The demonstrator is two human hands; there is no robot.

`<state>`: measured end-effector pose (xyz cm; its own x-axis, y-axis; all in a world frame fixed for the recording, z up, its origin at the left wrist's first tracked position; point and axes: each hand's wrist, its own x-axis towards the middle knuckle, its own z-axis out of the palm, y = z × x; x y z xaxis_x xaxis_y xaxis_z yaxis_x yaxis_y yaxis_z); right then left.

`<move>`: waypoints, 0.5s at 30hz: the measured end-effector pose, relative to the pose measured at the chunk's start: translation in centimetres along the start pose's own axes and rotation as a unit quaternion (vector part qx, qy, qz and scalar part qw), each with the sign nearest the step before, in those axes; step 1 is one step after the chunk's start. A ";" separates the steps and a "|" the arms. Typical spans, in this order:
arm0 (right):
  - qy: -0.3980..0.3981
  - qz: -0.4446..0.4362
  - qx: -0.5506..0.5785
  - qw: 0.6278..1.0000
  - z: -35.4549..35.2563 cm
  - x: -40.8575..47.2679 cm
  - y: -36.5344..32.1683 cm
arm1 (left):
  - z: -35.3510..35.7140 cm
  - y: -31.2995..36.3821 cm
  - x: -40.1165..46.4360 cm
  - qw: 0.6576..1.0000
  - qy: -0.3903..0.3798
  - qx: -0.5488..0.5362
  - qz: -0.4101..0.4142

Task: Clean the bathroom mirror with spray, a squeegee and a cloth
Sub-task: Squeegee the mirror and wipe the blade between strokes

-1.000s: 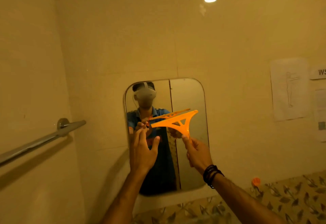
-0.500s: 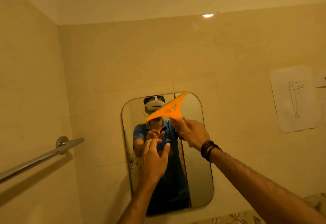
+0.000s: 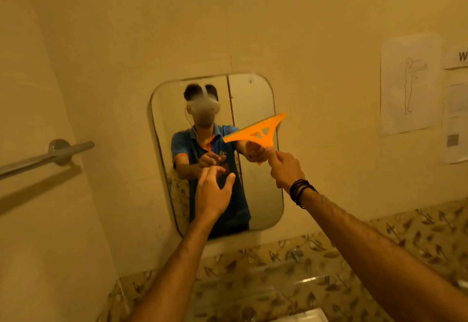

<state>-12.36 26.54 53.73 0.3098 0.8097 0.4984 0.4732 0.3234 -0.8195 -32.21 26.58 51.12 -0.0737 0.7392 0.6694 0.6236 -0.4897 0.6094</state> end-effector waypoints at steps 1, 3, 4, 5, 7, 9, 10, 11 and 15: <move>-0.003 0.011 0.008 1.000 0.5 -0.9 1.0 | 0.1 -0.4 -0.4 1.000 -0.003 0.006 -0.007; -0.007 0.032 0.013 0.999 1.7 -2.9 3.2 | 0.3 -1.4 -1.5 1.000 -0.012 0.010 -0.023; -0.011 0.044 0.013 0.999 2.3 -3.9 4.5 | 0.5 -1.9 -2.2 0.999 -0.017 0.010 -0.029; -0.015 0.057 0.016 0.998 2.9 -4.9 5.6 | 0.5 -2.4 -2.7 0.999 -0.021 0.009 -0.035; -0.021 0.084 0.026 0.996 4.1 -6.9 7.7 | 0.5 -3.3 -3.6 0.998 -0.030 0.015 -0.047; -0.024 0.108 0.035 0.993 5.2 -8.7 9.4 | 0.5 -4.1 -4.4 0.997 -0.042 0.021 -0.063; -0.024 0.117 0.039 0.992 5.7 -9.4 10.2 | 0.5 -4.4 -4.8 0.996 -0.047 0.024 -0.069; -0.026 0.122 0.040 0.991 6.1 -10.1 10.8 | 0.5 -4.8 -5.2 0.996 -0.050 0.027 -0.071; -0.037 0.133 0.014 0.990 7.2 -12.3 12.9 | 0.7 -5.9 -6.6 0.994 -0.061 0.040 -0.085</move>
<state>-16.00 24.26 34.96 0.3581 0.9014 0.2433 0.3604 0.1069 -0.9266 -34.89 24.93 42.84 -0.0913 0.8616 0.4994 0.6710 -0.3173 0.6702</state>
